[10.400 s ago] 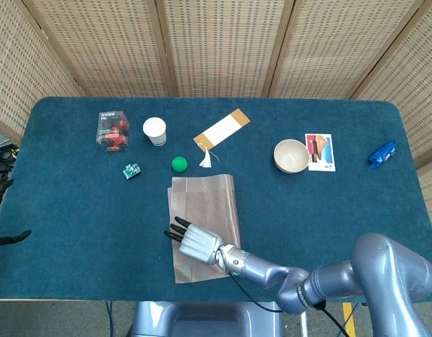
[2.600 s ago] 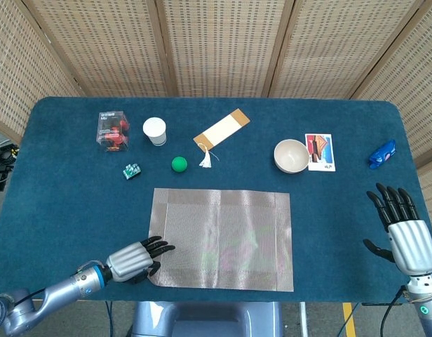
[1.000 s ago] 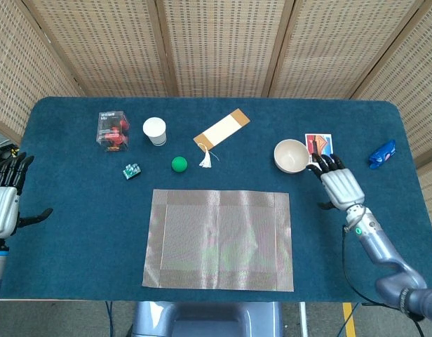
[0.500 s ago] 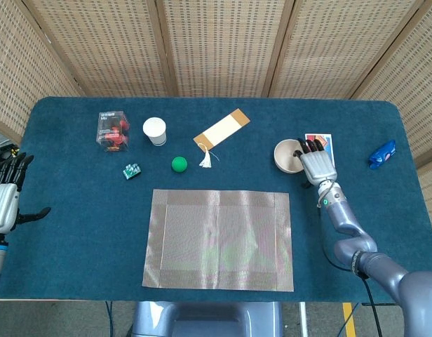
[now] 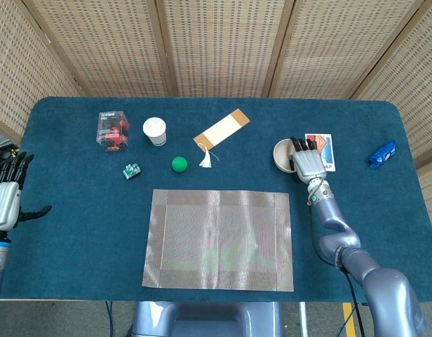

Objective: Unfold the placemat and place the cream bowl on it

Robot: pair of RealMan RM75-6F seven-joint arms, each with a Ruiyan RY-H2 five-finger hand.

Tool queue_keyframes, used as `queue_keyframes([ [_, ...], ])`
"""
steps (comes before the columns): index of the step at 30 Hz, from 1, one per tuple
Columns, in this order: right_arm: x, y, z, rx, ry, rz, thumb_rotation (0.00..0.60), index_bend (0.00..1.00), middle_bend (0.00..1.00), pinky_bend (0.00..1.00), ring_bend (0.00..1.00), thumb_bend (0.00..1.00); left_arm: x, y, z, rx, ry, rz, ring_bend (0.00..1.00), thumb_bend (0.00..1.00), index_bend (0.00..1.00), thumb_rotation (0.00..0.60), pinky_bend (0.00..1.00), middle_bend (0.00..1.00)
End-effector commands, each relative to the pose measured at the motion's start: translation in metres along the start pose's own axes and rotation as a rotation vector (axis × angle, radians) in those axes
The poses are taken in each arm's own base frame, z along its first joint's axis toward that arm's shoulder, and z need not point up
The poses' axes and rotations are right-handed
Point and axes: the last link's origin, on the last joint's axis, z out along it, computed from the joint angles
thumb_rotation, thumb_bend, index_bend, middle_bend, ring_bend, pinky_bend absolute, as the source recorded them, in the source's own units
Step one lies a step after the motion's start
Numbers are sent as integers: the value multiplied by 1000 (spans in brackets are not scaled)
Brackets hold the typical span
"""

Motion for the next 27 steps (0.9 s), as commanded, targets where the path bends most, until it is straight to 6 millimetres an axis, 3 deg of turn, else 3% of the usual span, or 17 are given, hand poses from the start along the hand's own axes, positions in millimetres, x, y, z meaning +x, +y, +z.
queue_keyframes([
  [1, 2, -2, 0, 17, 34, 20, 600, 711, 0, 0, 0, 545, -1, 0, 1, 2, 1, 4, 0, 0, 0, 600, 0, 0],
  [10, 12, -3, -10, 113, 131, 15, 600, 717, 6, 0, 0, 538, -1, 1, 0, -7, 0, -9, 0, 0, 0, 600, 0, 0],
  [15, 22, -13, -26, 251, 191, -12, 600, 716, 8, 0, 0, 537, 1, 2, -2, -22, -2, -25, 0, 0, 0, 600, 0, 0],
  [27, 30, -80, -113, 669, 114, -161, 600, 715, 14, 0, 0, 537, 2, 4, -4, -43, -26, -63, 0, 0, 0, 600, 0, 0],
])
